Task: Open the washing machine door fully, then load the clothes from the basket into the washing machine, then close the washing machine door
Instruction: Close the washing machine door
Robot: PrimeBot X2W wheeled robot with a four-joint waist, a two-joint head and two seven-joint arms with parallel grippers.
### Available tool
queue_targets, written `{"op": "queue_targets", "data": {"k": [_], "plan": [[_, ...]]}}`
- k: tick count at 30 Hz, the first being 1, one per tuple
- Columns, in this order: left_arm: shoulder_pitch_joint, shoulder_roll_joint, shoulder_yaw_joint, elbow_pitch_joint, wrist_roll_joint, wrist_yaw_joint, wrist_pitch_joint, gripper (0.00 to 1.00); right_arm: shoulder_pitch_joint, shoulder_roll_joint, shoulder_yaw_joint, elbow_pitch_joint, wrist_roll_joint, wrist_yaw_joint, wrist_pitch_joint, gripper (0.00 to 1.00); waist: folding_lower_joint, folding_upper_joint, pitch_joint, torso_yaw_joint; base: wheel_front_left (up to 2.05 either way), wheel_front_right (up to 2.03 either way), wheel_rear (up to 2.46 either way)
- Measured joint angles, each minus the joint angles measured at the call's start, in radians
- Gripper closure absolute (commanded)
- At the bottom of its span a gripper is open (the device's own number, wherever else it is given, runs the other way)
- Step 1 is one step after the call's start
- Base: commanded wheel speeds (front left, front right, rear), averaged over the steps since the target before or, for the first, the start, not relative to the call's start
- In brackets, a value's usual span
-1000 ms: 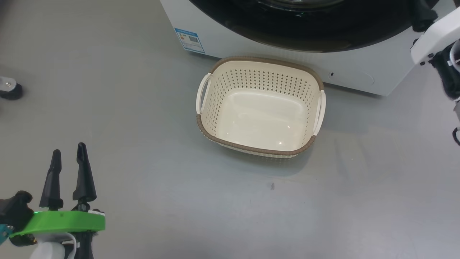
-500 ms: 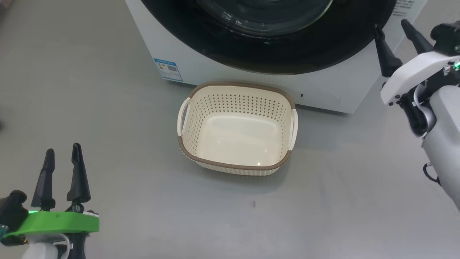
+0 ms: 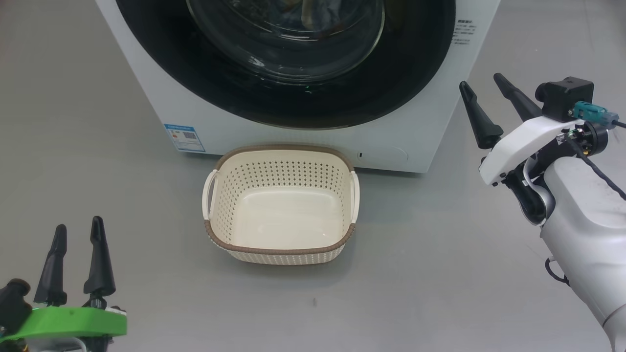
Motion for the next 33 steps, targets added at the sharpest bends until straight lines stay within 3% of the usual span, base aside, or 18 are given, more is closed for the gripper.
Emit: {"op": "queue_targets", "data": {"k": [20, 33], "plan": [[0.043, 0.001, 0.006, -0.036, -0.013, 0.0, 0.0, 0.0, 0.21, 0.007, -0.163, -0.25, -0.048, -0.011, 0.0, 0.0, 0.0, 0.0, -0.066, -0.13, 0.0, 0.0, 0.0], [0.073, 0.009, 0.016, -0.055, -0.013, 0.0, 0.0, 0.0, 0.38, 0.048, -0.198, -0.32, -0.076, -0.011, 0.0, 0.0, 0.0, 0.0, -0.086, -0.185, 0.0, 0.0, 0.0]]}}
